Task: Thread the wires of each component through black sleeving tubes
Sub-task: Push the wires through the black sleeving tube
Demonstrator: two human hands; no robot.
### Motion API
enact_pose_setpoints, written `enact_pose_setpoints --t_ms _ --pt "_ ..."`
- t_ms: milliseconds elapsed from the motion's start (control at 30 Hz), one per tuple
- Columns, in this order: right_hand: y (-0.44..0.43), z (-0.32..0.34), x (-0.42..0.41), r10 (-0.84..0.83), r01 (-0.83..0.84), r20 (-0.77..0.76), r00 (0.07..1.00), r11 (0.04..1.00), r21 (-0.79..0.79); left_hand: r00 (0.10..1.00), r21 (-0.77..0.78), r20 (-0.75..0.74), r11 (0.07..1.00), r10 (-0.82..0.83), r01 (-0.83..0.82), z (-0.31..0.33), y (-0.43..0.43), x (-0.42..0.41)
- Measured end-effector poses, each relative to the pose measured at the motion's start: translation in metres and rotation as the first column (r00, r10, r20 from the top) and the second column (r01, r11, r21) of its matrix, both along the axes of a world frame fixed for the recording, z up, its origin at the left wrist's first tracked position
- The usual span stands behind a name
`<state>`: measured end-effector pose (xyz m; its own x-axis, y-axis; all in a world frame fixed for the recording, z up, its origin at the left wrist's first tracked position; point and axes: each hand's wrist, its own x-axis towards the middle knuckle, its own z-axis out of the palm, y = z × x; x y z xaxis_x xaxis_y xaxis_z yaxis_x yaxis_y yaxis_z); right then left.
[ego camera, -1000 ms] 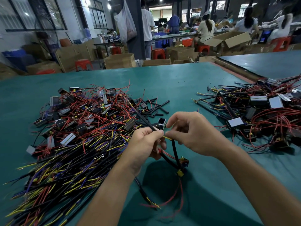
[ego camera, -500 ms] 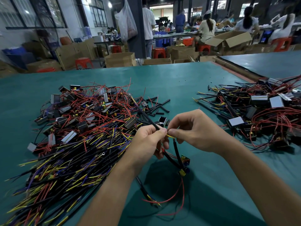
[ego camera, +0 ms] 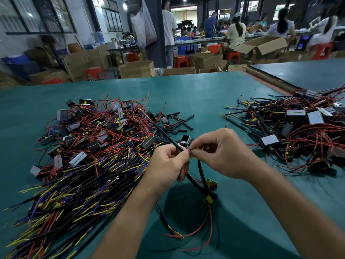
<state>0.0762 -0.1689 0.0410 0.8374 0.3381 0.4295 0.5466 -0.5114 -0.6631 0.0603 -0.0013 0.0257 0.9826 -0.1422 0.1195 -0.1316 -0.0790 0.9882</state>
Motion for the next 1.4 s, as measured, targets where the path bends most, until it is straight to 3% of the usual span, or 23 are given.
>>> enact_pose_setpoints --t_ms 267,567,800,1400 --pt "0.006 -0.002 -0.003 -0.07 0.079 0.087 0.994 0.991 -0.108 0.994 0.038 -0.008 0.993 0.112 -0.111 -0.004 0.0 0.001" --pt "0.002 0.0 -0.003 -0.001 -0.013 -0.097 0.995 0.991 -0.136 0.986 0.097 0.033 0.981 0.163 -0.166 -0.007 -0.006 0.001" --pt "-0.006 -0.001 0.005 0.152 -0.15 -0.263 0.953 0.988 0.029 0.997 0.056 -0.038 0.996 0.068 -0.066 -0.003 -0.002 0.003" --pt "-0.007 0.002 0.003 0.218 -0.18 -0.253 0.943 0.97 0.164 0.976 -0.017 -0.21 0.998 -0.059 0.057 0.005 0.006 0.0"
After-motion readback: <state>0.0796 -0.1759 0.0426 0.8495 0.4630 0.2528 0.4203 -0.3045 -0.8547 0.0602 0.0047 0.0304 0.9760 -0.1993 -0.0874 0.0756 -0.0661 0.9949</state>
